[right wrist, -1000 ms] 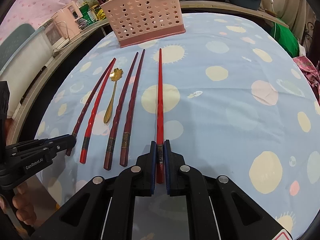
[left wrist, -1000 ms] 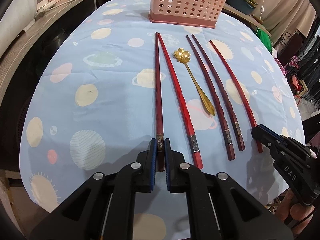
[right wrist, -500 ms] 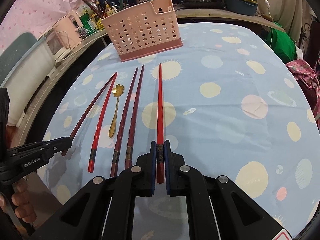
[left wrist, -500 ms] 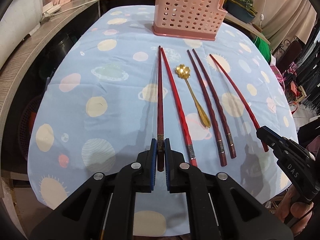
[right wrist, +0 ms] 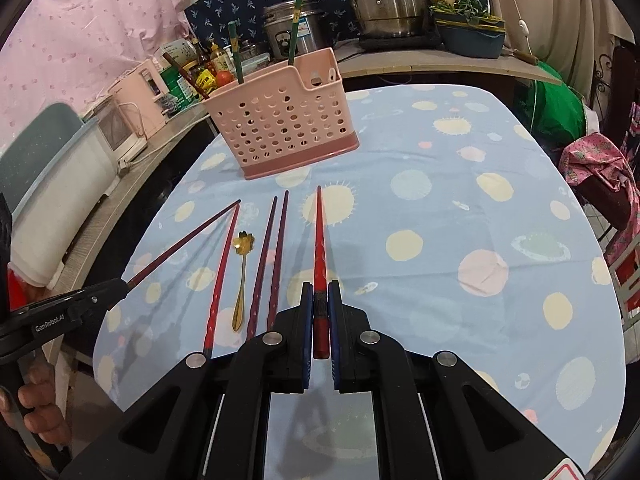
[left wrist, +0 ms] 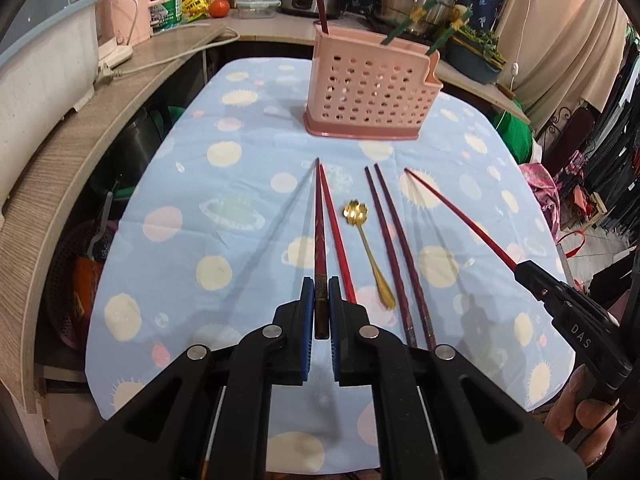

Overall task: Organize utensils
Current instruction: 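Lift both held chopsticks and carry them over the pink basket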

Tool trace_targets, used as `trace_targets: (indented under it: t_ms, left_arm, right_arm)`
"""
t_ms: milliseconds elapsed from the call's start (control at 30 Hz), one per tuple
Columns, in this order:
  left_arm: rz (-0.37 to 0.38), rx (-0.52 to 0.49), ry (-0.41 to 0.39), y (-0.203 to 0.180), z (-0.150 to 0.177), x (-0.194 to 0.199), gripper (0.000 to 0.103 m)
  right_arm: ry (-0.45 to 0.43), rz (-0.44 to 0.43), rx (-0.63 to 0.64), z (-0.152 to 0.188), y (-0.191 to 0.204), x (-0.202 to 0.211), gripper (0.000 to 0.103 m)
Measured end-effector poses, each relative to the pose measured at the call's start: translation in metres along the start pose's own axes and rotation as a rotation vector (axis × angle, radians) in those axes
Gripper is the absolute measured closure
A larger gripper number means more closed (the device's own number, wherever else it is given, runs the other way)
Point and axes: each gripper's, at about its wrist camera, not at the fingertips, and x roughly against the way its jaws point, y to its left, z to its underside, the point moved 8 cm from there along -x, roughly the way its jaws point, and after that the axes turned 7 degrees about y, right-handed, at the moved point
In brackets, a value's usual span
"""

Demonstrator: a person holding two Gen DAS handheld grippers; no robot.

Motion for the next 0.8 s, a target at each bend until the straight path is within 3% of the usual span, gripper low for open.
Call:
trace_targets:
  t_ms: [800]
  left_arm:
    - [-0.007,0.025,-0.233,0.004,-0.115,0.070,0.096]
  right_arm:
    - [-0.212,-0.023,0.007,-0.109,0.002,0.054,0.096]
